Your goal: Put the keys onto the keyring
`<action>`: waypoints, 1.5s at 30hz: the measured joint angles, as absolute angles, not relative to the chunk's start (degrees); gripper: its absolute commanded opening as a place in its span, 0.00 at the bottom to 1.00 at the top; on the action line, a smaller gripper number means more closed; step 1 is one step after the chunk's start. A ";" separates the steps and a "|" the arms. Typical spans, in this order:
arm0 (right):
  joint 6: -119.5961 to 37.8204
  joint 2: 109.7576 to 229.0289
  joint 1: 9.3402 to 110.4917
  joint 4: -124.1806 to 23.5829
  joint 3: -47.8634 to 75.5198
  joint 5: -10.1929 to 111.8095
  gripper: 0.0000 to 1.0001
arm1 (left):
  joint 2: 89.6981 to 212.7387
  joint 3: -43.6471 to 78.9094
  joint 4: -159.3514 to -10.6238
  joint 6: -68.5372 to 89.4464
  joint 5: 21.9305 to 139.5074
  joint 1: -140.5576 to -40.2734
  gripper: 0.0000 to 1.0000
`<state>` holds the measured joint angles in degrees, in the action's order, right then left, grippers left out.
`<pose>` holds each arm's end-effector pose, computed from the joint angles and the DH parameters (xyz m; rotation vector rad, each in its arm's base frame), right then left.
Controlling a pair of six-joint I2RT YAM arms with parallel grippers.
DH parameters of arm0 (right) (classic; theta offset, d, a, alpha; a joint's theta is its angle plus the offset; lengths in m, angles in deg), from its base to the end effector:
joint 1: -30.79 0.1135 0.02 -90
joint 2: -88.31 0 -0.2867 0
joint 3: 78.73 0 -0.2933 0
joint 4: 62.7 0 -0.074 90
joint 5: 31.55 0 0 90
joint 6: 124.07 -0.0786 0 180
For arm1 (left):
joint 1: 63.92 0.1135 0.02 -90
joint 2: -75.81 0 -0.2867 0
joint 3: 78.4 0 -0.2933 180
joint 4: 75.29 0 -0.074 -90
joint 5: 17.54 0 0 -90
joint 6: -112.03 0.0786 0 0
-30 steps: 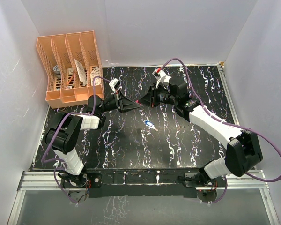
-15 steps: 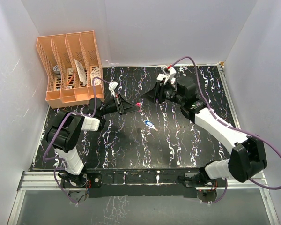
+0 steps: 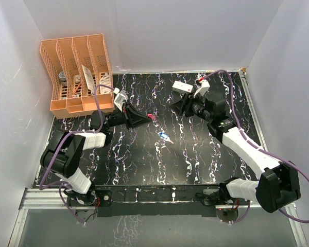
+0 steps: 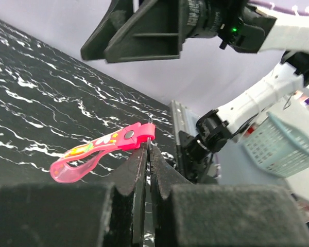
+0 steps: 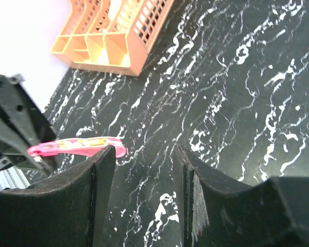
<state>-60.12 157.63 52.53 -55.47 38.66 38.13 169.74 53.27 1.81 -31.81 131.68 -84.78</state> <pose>0.3182 0.1563 0.3119 -0.1923 1.8851 0.9020 0.2958 -0.1850 0.2497 0.7218 1.3059 -1.6077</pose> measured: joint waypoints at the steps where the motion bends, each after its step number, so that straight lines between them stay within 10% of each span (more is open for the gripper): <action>1: -59.90 157.63 52.53 -54.97 39.11 38.44 0.47 | 169.02 53.99 2.23 -30.00 131.83 -84.78 0.00; 21: -58.37 158.09 52.53 -53.53 40.62 36.65 0.47 | 158.84 67.43 2.40 5.83 126.65 -84.78 0.00; 45: -57.25 160.30 52.85 -51.12 40.69 33.72 0.45 | 158.75 69.18 3.41 8.49 126.24 -84.78 0.00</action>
<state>-57.25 160.30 52.85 -51.12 40.69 33.72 158.75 69.18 3.41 8.49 126.24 -84.78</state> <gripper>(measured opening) 0.460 0.018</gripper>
